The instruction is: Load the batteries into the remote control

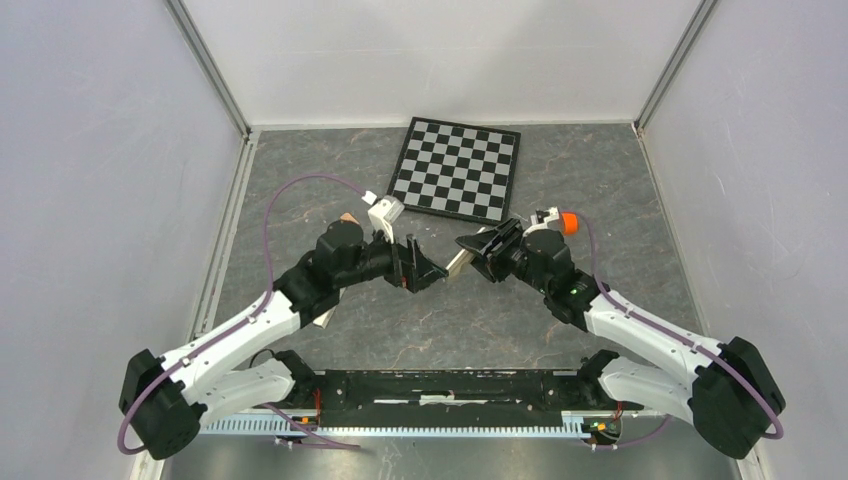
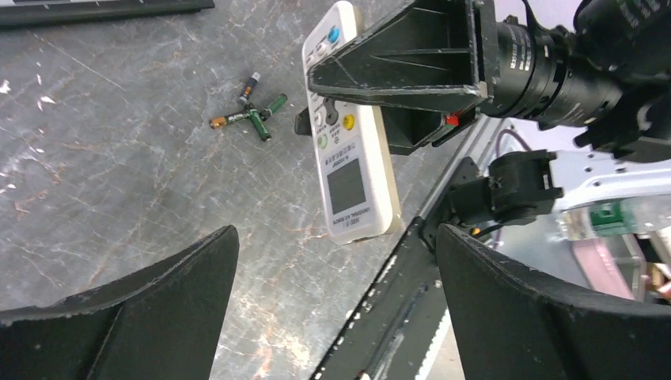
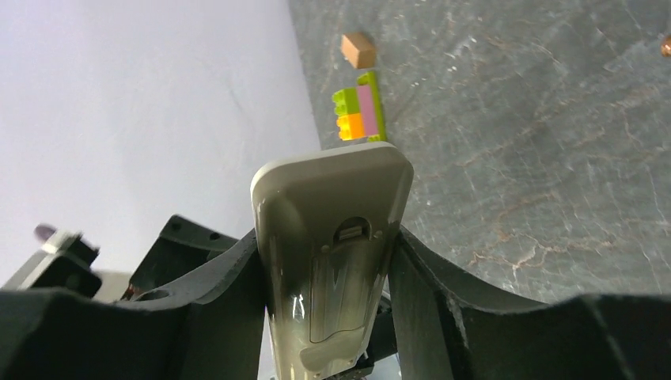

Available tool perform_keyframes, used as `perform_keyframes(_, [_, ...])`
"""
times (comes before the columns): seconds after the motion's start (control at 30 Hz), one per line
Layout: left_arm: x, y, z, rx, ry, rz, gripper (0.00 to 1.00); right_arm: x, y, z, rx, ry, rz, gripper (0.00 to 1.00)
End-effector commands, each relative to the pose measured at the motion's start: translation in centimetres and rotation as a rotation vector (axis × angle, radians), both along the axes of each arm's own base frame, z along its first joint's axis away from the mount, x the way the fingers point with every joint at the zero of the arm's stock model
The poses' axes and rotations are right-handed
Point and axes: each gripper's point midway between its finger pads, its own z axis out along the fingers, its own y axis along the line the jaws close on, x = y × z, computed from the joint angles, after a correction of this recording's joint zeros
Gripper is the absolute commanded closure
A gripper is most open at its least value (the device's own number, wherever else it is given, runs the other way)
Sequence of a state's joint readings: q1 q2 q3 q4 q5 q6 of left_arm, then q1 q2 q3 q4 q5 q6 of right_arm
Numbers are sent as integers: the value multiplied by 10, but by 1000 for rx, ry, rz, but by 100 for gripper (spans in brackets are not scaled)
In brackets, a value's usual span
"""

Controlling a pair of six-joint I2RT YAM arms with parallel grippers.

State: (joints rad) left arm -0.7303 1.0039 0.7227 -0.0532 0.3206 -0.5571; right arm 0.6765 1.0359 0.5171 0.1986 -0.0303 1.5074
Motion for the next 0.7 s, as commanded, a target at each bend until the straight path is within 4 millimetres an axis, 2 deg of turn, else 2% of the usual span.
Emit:
perform_keyframes(0.0, [14, 1, 10, 7, -242, 25, 0, 7, 4, 4, -11, 96, -69, 86])
perform_keyframes(0.23, [12, -11, -5, -1, -202, 4, 5, 4, 12, -9, -7, 186, -69, 86])
perform_keyframes(0.4, [7, -20, -20, 1, -214, 17, 10, 1, 18, -17, 67, 231, -66, 86])
perform_keyframes(0.67, [14, -11, -43, 26, -189, 179, 28, -6, 30, -25, 81, 284, -24, 84])
